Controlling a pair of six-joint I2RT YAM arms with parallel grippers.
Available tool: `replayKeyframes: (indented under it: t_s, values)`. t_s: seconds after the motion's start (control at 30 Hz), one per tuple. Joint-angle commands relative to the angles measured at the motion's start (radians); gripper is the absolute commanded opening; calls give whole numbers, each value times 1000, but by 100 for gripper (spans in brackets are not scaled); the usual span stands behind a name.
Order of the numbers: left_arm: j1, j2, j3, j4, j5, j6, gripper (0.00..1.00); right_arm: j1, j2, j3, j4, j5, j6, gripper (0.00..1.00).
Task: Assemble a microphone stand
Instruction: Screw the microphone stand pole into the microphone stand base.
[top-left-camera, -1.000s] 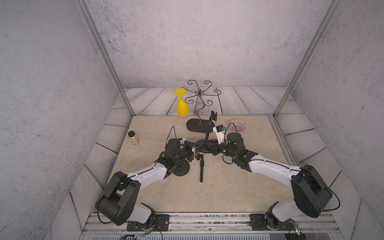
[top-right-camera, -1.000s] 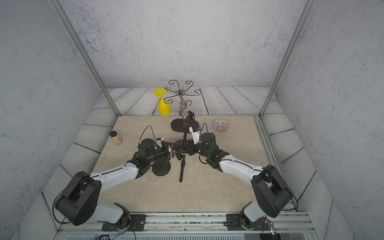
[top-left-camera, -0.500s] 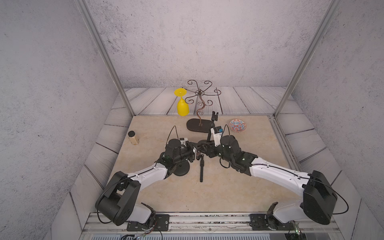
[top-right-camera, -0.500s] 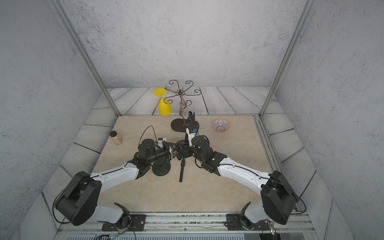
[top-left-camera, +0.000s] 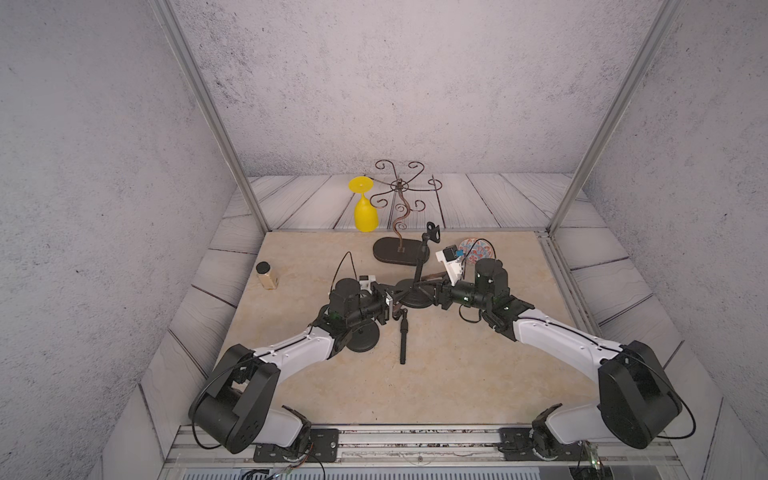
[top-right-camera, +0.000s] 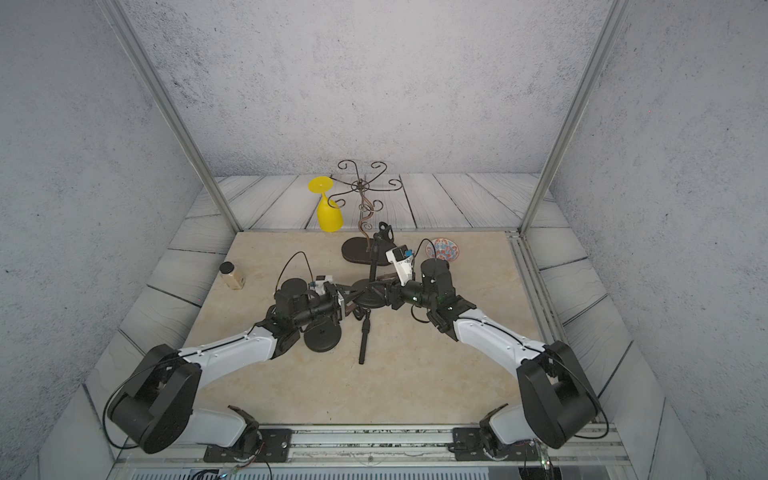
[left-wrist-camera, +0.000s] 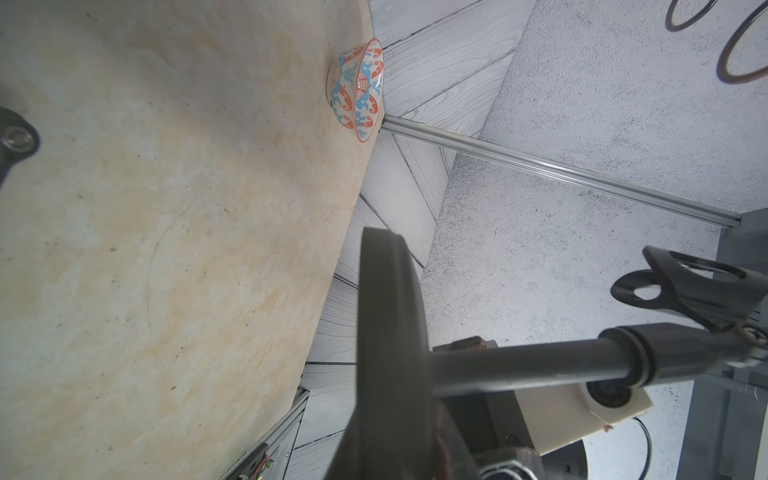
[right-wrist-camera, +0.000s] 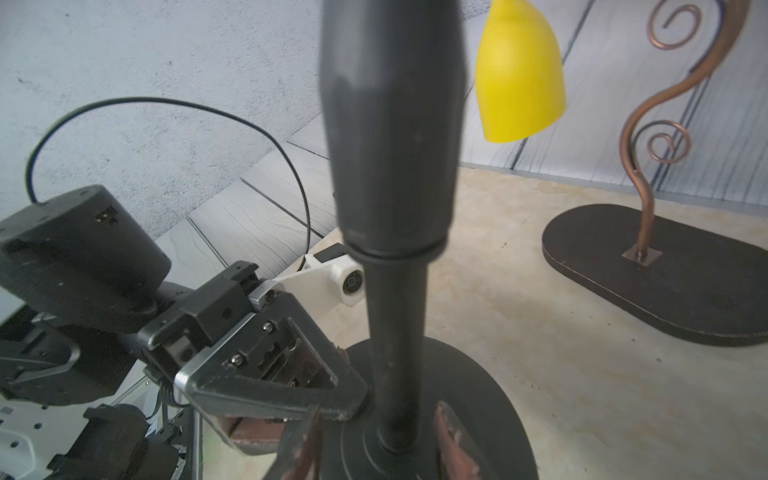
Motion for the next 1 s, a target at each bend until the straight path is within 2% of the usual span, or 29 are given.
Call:
replayKeyframes:
  t_s: [0.0, 0.13, 0.23, 0.33, 0.47, 0.57, 0.63, 0.77, 0.87, 0.9, 0.93, 0.97]
  values:
    - [-1, -48, 18, 59, 8, 20, 0, -7, 47, 42, 17, -86, -32, 40]
    - [-1, -44, 24, 55, 10, 24, 0, -7, 90, 59, 34, -80, -14, 30]
    - [-1, -43, 27, 54, 9, 25, 0, -7, 107, 65, 54, -70, 23, 11]
    - [-1, -39, 31, 54, 13, 30, 0, 1, 100, 57, 57, 5, 88, 0]
    - [-1, -32, 40, 43, 15, 49, 0, 92, 47, 30, 21, 263, 162, 0]
    - [-1, -23, 40, 46, 15, 50, 0, 238, 24, 56, -68, 693, 236, 0]
    - [-1, -17, 41, 49, 20, 53, 0, 311, 56, 139, -201, 892, 349, 0]
    - [-1, -12, 42, 39, 24, 72, 0, 374, 140, 315, -391, 971, 462, 0]
    - [1, -15, 32, 38, 17, 79, 0, 382, 126, 307, -385, 954, 461, 0]
    - [1, -17, 28, 41, 13, 79, 0, 382, 106, 288, -373, 948, 441, 10]
    - [2, -20, 25, 41, 10, 80, 0, 380, 82, 265, -360, 938, 411, 29]
    - [1, -21, 22, 41, 6, 79, 0, 379, 58, 246, -349, 926, 380, 41]
